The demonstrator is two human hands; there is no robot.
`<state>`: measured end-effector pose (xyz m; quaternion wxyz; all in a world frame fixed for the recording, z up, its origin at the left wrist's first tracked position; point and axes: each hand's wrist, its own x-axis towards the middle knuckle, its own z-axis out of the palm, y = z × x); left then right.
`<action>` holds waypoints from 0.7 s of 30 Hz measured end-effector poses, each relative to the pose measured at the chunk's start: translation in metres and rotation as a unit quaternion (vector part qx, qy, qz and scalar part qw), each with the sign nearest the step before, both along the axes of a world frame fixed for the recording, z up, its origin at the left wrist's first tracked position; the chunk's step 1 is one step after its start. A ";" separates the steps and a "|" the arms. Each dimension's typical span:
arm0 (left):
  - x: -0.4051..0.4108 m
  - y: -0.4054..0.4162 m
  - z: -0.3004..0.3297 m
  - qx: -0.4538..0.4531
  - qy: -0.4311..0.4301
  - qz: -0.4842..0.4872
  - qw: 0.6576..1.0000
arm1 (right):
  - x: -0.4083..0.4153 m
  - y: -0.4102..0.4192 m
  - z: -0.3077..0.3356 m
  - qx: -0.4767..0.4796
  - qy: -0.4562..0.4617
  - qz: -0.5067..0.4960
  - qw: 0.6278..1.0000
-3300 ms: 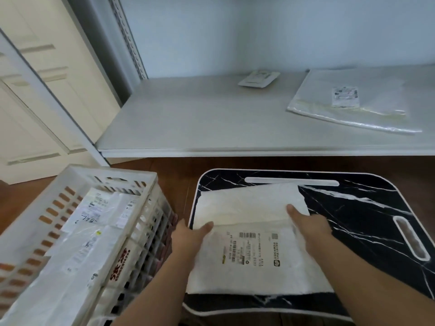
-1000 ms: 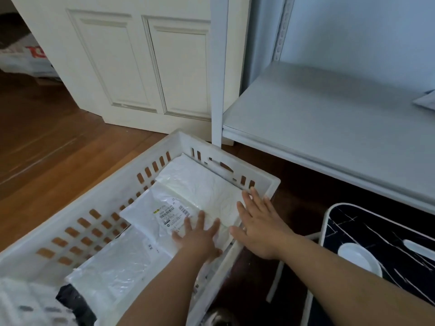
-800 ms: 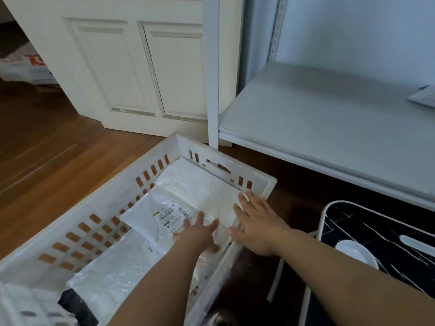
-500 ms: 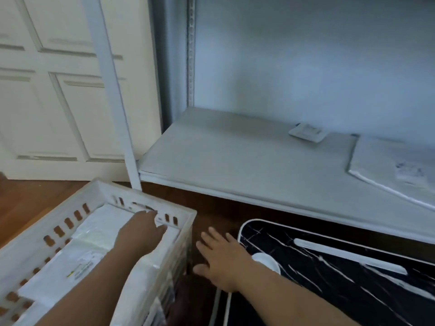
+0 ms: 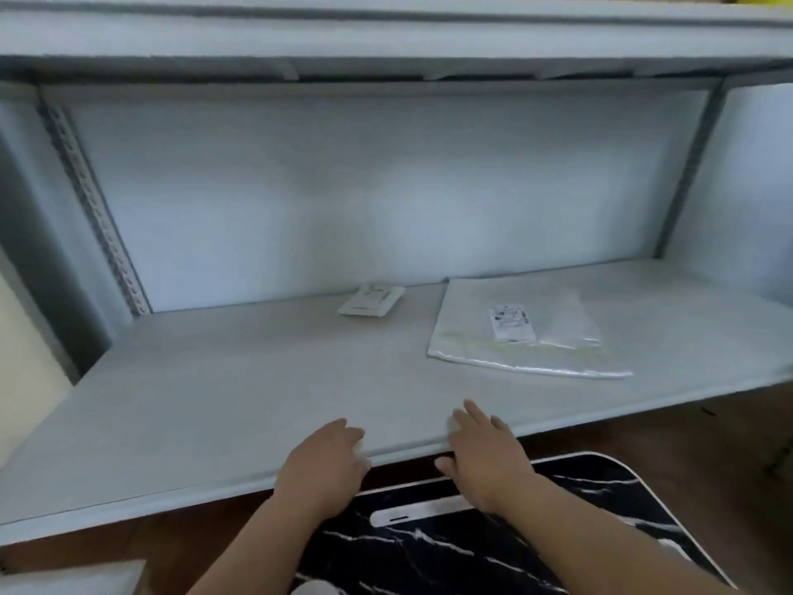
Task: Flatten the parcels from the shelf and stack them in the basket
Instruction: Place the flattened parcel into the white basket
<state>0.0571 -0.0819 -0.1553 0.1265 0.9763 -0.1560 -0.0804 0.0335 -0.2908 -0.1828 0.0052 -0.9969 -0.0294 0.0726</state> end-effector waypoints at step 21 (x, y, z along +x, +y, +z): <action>0.053 -0.121 -0.054 0.091 -0.004 -0.029 0.995 | 0.078 -0.163 -0.031 -0.016 -0.010 -0.088 0.996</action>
